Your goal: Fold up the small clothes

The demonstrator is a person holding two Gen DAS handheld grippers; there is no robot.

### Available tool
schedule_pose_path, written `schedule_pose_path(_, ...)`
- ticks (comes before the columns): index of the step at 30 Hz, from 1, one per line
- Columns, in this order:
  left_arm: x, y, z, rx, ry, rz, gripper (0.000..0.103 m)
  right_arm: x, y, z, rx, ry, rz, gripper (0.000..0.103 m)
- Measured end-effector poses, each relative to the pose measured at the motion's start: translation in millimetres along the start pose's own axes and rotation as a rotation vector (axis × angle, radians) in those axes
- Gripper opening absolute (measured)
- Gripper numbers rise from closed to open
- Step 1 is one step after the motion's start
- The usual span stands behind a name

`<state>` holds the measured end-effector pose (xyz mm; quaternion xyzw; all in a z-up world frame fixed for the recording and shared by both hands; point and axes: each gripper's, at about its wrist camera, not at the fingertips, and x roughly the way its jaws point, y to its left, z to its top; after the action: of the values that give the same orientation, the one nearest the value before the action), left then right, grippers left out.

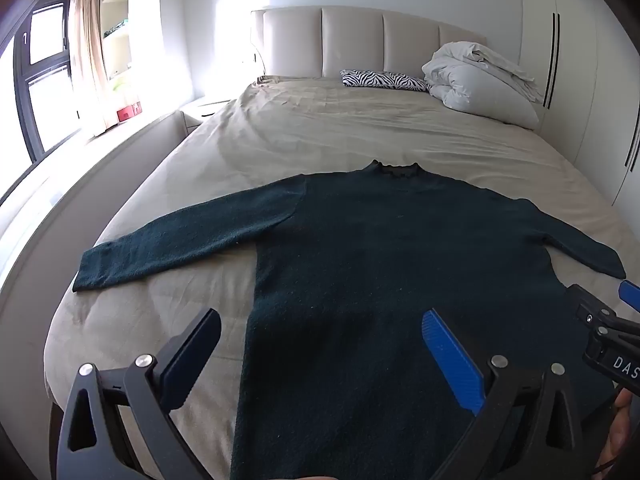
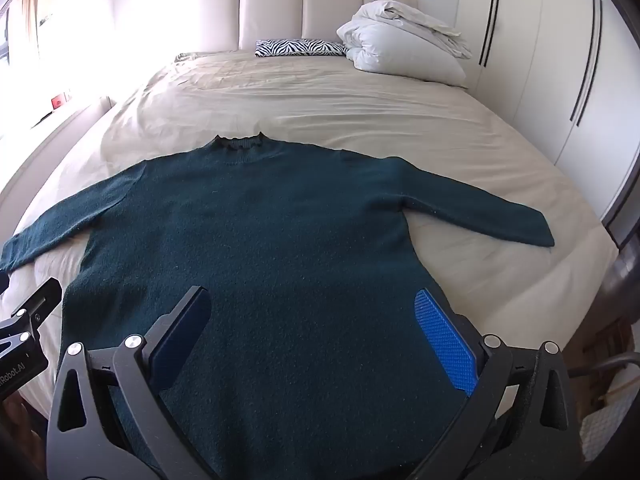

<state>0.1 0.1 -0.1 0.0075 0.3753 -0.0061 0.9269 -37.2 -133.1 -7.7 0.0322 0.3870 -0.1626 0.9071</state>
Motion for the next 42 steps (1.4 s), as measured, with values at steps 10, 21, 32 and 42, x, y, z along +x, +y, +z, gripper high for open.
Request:
schedule_pose_path(10, 1.8, 1.5, -0.2, 0.0, 0.0, -0.002, 0.103, -0.4, -0.4, 0.3, 0.0, -0.004, 0.002, 0.103)
schedule_pose_path(21, 0.0, 0.1, 0.0, -0.002, -0.001, 0.0, 0.103, 1.8, -0.2, -0.1, 0.0, 0.0, 0.002, 0.103)
schedule_pose_path(32, 0.0, 0.0, -0.2, -0.002, 0.0, 0.0, 0.103, 2.3, 3.0, -1.8, -0.003, 0.004, 0.003, 0.103)
schedule_pose_path(42, 0.0, 0.0, -0.1, -0.003, 0.001, -0.001, 0.103, 2.6, 6.2, -3.6, -0.004, 0.005, 0.003, 0.103)
